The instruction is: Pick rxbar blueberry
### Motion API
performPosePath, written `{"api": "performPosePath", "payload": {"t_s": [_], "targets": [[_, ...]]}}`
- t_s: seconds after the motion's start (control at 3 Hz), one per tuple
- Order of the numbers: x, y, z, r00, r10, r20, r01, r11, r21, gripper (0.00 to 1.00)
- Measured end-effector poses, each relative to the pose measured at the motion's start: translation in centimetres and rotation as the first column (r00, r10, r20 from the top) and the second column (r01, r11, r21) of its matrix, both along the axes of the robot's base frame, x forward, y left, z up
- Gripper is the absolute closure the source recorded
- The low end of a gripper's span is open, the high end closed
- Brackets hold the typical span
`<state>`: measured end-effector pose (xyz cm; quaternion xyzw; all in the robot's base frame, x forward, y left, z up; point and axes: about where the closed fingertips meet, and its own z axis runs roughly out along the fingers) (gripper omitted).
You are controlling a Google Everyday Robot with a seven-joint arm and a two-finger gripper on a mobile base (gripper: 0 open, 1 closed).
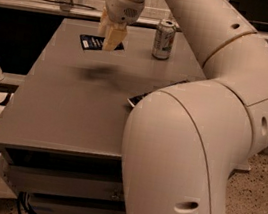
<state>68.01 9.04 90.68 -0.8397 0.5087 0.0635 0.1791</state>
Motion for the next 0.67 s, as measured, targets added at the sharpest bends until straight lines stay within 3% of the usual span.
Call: {"api": "performPosePath", "payload": {"t_s": [0.33, 0.67], "targets": [[-0.31, -0.09, 0.37, 0.9998, -0.004, -0.018, 0.005, 0.999, 0.040, 1.00], [-0.31, -0.09, 0.37, 0.9998, -0.004, -0.018, 0.005, 0.999, 0.040, 1.00]]}}
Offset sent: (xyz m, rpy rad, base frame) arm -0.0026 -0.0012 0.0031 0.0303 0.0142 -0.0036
